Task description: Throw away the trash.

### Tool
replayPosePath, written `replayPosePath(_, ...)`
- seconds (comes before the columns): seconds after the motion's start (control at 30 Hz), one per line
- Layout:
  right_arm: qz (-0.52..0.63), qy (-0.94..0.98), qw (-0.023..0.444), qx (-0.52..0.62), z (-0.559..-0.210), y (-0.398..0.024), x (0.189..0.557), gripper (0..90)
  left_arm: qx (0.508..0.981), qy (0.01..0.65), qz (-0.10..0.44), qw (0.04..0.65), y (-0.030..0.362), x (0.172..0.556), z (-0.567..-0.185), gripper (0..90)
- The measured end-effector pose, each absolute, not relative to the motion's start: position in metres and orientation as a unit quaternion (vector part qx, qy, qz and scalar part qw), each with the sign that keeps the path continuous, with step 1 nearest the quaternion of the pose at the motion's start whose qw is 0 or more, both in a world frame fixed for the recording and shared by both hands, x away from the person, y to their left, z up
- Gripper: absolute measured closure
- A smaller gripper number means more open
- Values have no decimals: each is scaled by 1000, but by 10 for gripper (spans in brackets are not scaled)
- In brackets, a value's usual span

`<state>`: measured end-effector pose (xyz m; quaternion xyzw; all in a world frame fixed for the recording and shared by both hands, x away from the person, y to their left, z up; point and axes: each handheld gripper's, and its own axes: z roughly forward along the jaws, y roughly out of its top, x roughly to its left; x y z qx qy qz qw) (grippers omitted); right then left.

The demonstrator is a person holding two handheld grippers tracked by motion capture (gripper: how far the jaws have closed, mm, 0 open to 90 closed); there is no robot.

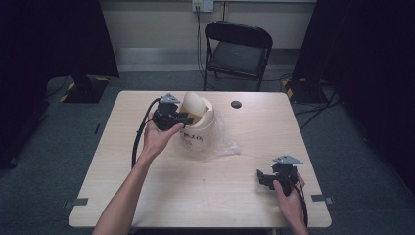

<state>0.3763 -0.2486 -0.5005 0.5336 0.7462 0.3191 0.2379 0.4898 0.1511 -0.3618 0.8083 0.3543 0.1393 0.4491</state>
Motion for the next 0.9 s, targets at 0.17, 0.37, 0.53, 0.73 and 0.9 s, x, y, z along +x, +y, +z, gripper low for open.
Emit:
replayPosePath(0.17, 319, 746, 238, 534, -501, -249, 376, 97, 803, 348, 145, 461, 153, 478, -353, 493)
replayPosePath(0.37, 319, 746, 238, 534, -501, -249, 376, 97, 798, 353, 166, 460, 161, 470, -348, 340)
replayPosePath(0.53, 319, 746, 238, 534, -500, -249, 376, 97, 794, 359, 172, 461, 173, 462, -352, 305)
replayPosePath(0.73, 319, 746, 238, 534, -501, -249, 376, 97, 791, 365, 168, 461, 189, 451, -359, 273)
replayPosePath(0.9, 319, 746, 238, 534, -501, -249, 376, 97, 786, 378, 164, 462, 203, 444, -368, 219)
